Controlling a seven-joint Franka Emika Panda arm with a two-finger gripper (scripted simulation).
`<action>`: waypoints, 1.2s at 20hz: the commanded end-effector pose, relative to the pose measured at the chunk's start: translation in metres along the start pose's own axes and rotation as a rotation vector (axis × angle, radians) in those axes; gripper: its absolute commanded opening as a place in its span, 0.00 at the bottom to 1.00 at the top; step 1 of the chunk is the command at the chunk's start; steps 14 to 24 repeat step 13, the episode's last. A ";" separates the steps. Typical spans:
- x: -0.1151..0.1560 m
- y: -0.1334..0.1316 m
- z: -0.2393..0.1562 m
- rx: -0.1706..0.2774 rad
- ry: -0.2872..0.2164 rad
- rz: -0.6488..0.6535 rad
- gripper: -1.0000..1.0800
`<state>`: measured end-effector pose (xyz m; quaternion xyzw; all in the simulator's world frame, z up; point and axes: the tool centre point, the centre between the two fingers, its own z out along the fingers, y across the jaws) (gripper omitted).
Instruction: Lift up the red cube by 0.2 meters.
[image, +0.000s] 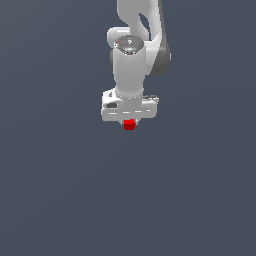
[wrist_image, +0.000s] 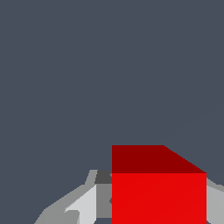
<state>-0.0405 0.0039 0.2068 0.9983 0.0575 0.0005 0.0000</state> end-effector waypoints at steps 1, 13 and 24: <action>0.000 0.000 -0.013 0.000 -0.001 0.000 0.00; 0.002 0.000 -0.023 0.000 -0.001 0.000 0.00; 0.002 0.000 -0.023 0.000 -0.001 0.000 0.00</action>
